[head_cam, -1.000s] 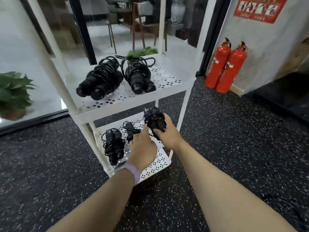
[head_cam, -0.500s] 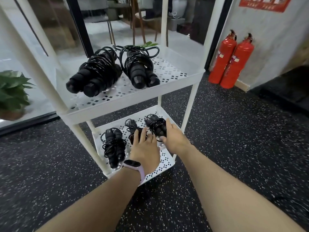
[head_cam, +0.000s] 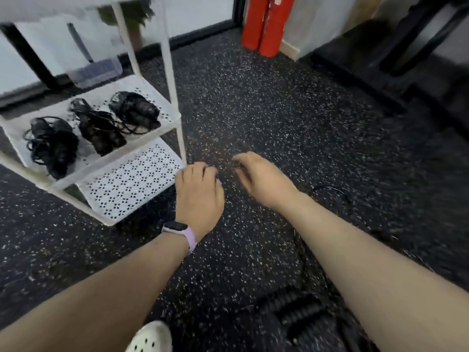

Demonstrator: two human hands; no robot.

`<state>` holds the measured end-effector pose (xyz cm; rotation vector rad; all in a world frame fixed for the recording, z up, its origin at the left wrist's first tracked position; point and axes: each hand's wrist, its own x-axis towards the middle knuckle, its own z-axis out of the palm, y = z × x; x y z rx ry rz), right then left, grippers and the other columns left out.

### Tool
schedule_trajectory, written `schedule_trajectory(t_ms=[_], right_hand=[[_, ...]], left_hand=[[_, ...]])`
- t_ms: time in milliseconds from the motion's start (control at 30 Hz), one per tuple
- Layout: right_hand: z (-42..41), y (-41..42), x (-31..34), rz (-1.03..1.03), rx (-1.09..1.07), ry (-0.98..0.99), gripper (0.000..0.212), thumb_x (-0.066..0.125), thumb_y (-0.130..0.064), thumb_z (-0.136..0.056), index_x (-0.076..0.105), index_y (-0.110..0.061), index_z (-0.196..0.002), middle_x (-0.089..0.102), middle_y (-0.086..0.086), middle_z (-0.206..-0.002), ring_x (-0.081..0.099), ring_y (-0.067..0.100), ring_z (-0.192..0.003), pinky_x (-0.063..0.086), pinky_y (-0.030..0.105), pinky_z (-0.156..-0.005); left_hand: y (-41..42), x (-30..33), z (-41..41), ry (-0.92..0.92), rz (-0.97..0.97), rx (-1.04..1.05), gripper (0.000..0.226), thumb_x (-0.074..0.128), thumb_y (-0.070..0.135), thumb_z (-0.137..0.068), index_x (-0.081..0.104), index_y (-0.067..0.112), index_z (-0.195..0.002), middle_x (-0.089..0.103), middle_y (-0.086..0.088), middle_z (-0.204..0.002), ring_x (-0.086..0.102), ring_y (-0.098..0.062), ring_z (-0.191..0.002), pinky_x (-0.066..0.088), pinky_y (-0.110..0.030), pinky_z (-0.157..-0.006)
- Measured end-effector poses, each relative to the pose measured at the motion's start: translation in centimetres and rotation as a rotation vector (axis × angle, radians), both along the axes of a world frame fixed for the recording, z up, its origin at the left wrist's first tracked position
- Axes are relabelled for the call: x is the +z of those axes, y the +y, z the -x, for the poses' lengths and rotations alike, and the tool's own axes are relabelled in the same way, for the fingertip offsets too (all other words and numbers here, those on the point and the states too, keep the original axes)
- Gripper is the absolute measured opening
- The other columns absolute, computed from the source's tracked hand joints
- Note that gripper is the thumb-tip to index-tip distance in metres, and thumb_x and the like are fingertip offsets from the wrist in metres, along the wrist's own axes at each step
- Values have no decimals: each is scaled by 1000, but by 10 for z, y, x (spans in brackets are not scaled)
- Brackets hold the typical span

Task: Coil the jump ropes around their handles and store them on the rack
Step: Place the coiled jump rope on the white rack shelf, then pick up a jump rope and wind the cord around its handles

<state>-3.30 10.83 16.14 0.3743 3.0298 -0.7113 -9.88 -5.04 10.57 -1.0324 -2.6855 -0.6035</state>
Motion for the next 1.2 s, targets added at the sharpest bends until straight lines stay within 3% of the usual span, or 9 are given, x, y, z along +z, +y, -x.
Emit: schedule_trajectory(t_ms=[267, 467, 633, 800, 900, 1033, 1100, 1200], right_hand=[[-166, 50, -55, 49, -178, -39, 31, 50, -14, -107, 59, -3, -134, 62, 15, -126, 62, 33, -109, 50, 48, -95], [-281, 63, -113, 118, -327, -100, 27, 49, -12, -107, 61, -2, -129, 62, 15, -121, 62, 35, -106, 50, 51, -94], [-343, 54, -173, 218, -409, -237, 27, 48, -8, -107, 62, -3, -129, 61, 13, -122, 60, 30, -111, 43, 33, -98], [-365, 42, -208, 300, -530, -345, 30, 43, -14, -109, 60, -12, -133, 59, 7, -130, 58, 26, -116, 44, 35, -97], [-369, 32, -225, 396, -629, -413, 31, 41, -12, -108, 62, -13, -131, 61, 8, -132, 59, 28, -118, 48, 40, -100], [-369, 13, -249, 527, -791, -477, 29, 43, -16, -105, 66, -15, -123, 66, 8, -113, 65, 30, -103, 55, 40, -91], [-367, 3, -259, 594, -895, -488, 25, 46, -19, -104, 68, -15, -116, 66, 8, -104, 65, 30, -88, 56, 36, -79], [-362, -4, -267, 680, -1074, -445, 19, 52, -23, -100, 68, -14, -104, 70, 11, -101, 66, 28, -81, 50, 30, -66]], left_hand=[[63, -56, -121, -36, 21, -259, 14, 53, 24, -97, 61, 14, -102, 57, -5, -103, 53, -30, -99, 38, -47, -97], [96, -122, -215, -188, 87, -361, 15, 59, 27, -96, 61, 13, -100, 57, -5, -99, 53, -31, -95, 40, -46, -90], [94, -186, -263, -360, 400, -507, 38, 60, 47, -90, 56, 13, -107, 55, -7, -106, 53, -30, -101, 46, -45, -89], [83, -231, -276, -495, 732, -513, 71, 60, 72, -81, 45, 16, -122, 52, -5, -121, 55, -26, -112, 50, -40, -88], [83, -246, -282, -466, 863, -471, 93, 64, 84, -66, 45, 17, -127, 53, -3, -125, 55, -25, -116, 50, -40, -88], [84, -258, -300, -399, 848, -472, 75, 64, 73, -66, 46, 18, -114, 59, -1, -114, 61, -24, -104, 46, -38, -82], [83, -257, -309, -457, 827, -420, 63, 63, 63, -69, 47, 17, -110, 60, -1, -110, 62, -24, -100, 44, -36, -77], [79, -253, -313, -602, 789, -335, 46, 62, 49, -76, 49, 16, -106, 62, -1, -104, 62, -24, -90, 49, -35, -75]])
